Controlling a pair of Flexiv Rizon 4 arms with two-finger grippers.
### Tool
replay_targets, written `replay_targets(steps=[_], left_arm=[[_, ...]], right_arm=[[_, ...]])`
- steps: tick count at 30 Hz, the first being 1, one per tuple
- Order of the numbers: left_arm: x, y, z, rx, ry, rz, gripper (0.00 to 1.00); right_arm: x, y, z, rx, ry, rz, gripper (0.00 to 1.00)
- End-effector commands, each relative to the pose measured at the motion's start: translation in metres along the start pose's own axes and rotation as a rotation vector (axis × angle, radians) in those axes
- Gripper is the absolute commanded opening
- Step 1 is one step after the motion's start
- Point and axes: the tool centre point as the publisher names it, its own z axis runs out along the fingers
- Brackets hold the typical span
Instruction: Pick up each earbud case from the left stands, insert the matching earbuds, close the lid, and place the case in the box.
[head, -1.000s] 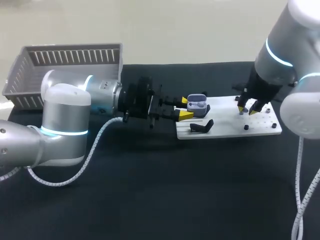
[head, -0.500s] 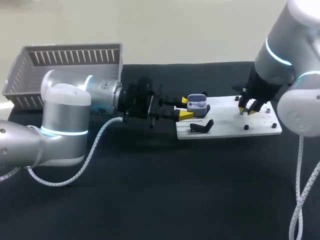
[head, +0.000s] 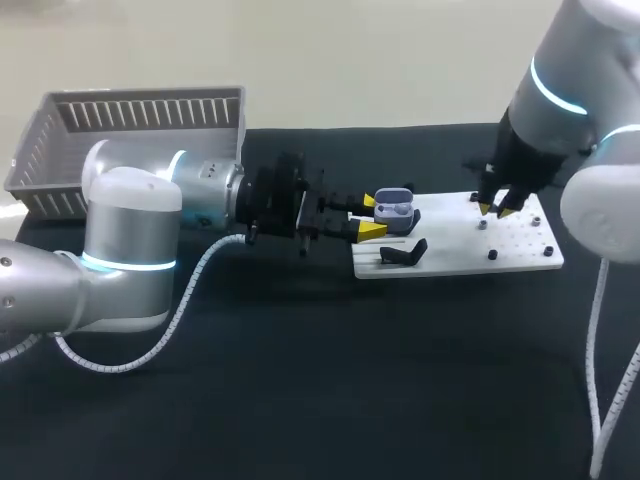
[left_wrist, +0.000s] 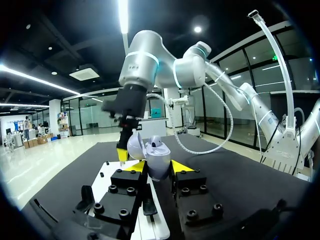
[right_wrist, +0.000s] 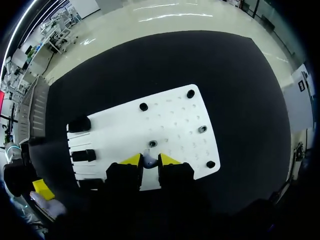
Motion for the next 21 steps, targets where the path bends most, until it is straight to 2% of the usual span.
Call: replay_targets(steps=[1,9,14,21], left_arm=[[0.001,-0.001,0.0,-0.005,-0.002,0.003,0.0],[0.001,-0.001,0.0,-0.005,-0.002,0.003,0.0],[0.001,-0.001,0.0,-0.005,-0.002,0.003,0.0],[0.001,-0.001,0.0,-0.005,-0.002,0.003,0.0]], right_arm=[[0.013,-0.001,-0.044,0.005,-0.018,-0.035,0.0],[0.017,0.014,-0.097,0.001,0.004,-0.153,0.0],[0.023,0.026,-0.116,0.034,0.039,-0.244,0.0],[0.04,0.051,-0.139,0.016,0.105,-0.396,0.0]])
